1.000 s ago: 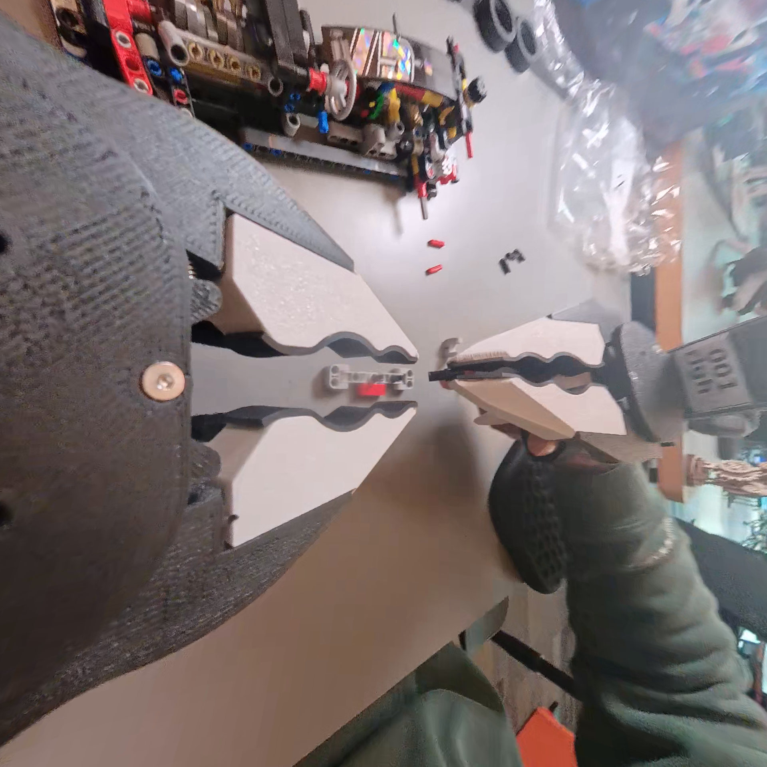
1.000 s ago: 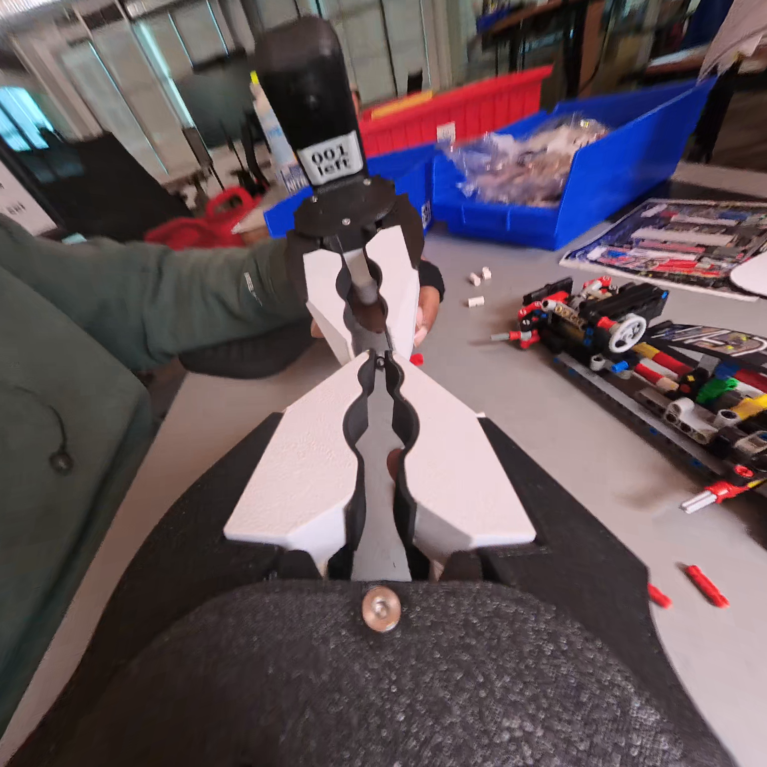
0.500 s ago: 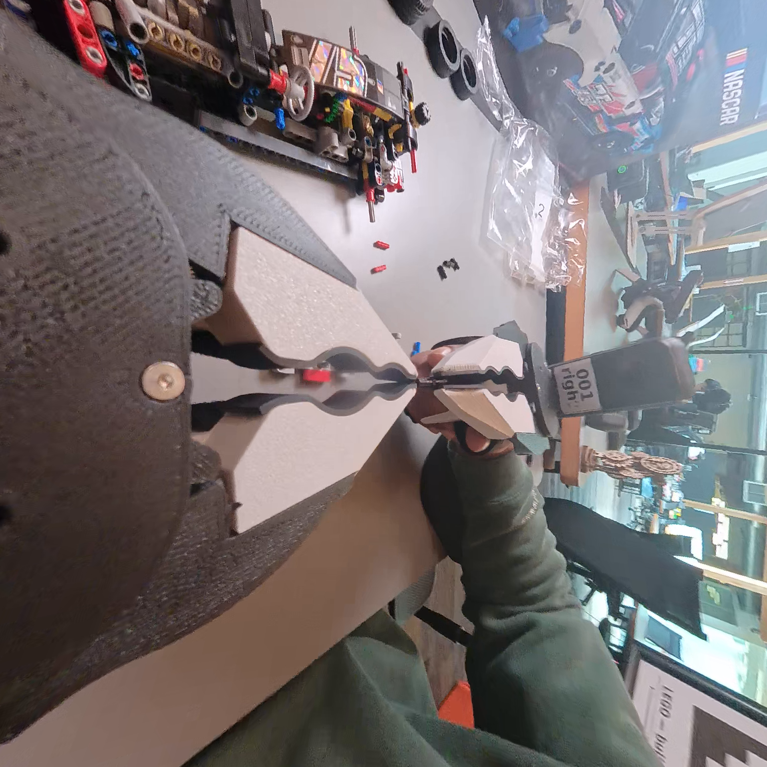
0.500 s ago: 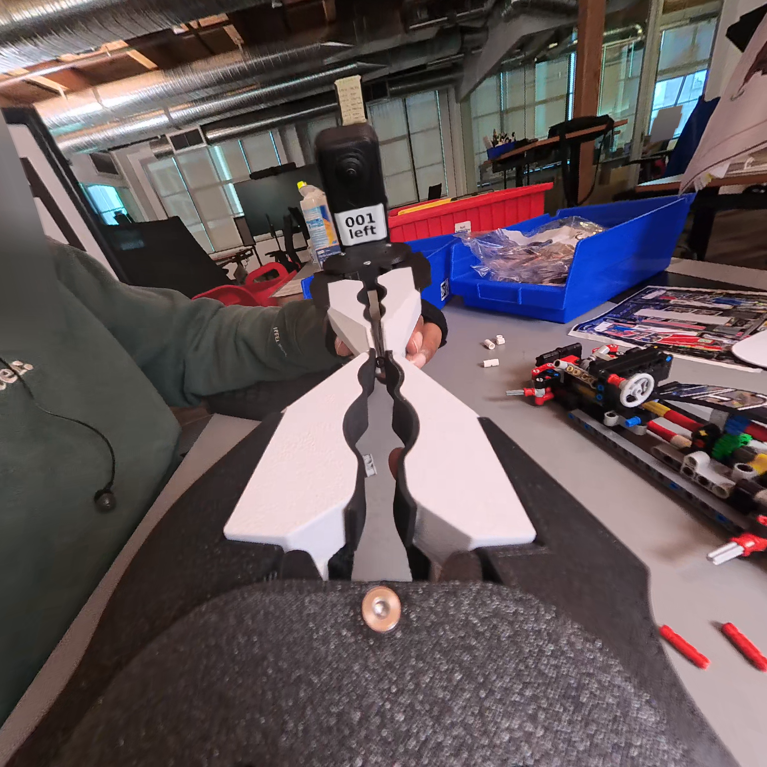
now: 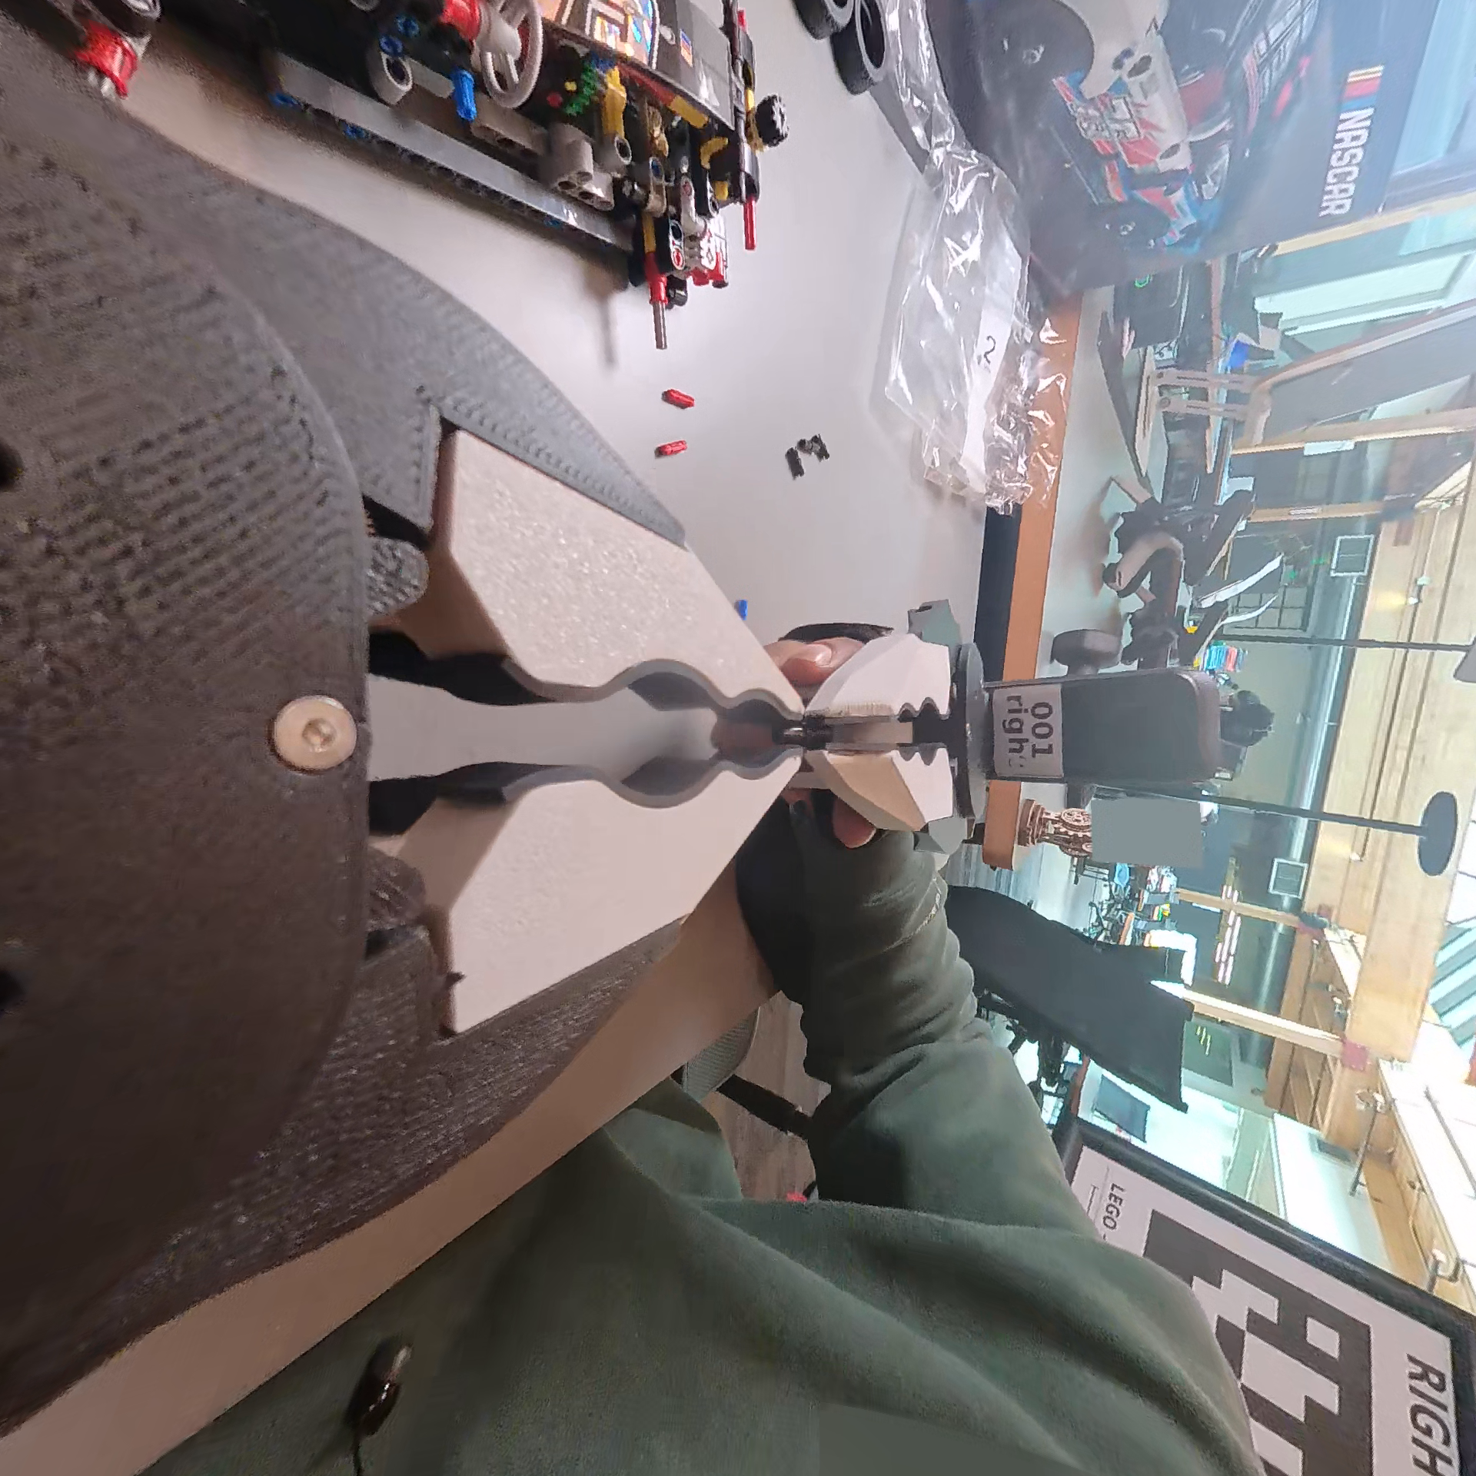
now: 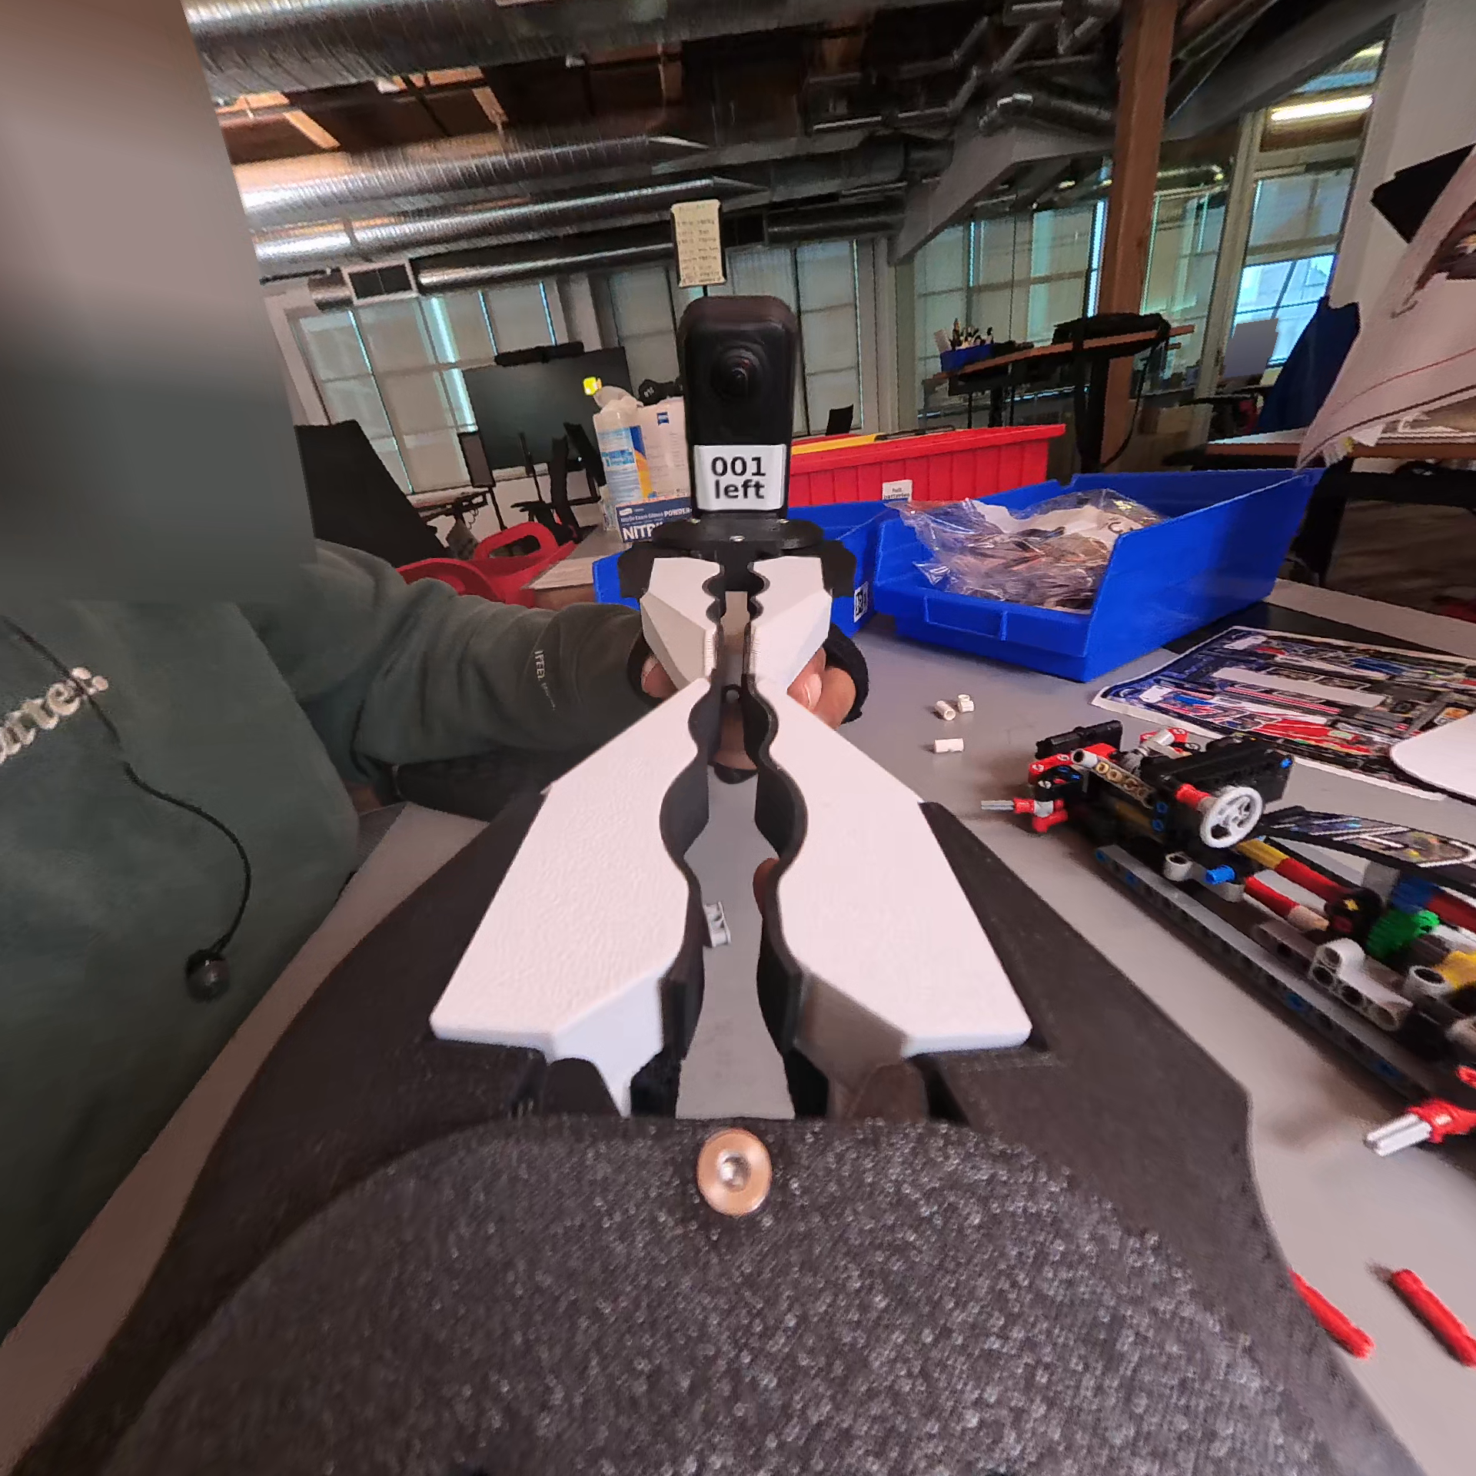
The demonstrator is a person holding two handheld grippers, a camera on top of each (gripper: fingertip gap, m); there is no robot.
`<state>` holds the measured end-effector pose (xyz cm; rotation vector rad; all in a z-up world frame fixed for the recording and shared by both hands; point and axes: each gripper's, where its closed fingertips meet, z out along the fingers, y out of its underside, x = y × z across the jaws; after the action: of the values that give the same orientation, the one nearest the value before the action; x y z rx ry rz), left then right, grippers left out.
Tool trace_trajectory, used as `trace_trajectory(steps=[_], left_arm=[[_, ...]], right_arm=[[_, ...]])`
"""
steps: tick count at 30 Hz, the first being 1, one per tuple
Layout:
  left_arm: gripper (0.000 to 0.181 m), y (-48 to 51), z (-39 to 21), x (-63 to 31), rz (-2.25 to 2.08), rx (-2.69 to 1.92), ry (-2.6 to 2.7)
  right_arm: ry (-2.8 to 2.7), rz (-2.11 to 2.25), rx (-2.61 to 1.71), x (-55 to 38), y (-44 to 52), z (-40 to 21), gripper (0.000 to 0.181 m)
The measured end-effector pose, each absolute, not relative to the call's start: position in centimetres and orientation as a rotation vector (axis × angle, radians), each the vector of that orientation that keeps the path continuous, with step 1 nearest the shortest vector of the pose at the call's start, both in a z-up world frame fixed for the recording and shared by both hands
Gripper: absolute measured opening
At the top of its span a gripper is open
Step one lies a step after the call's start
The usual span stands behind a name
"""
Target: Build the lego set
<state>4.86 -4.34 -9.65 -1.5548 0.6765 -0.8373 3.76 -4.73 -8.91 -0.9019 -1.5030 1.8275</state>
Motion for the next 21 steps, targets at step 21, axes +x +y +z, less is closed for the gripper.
trace_trajectory(steps=[21], left_arm=[[0.002, -5.1, -8.5, 5.4, -1.232, -1.522, 0.52]], right_arm=[[-1.592, 1.621, -0.814, 4.7, -5.0, -8.5, 0.008]])
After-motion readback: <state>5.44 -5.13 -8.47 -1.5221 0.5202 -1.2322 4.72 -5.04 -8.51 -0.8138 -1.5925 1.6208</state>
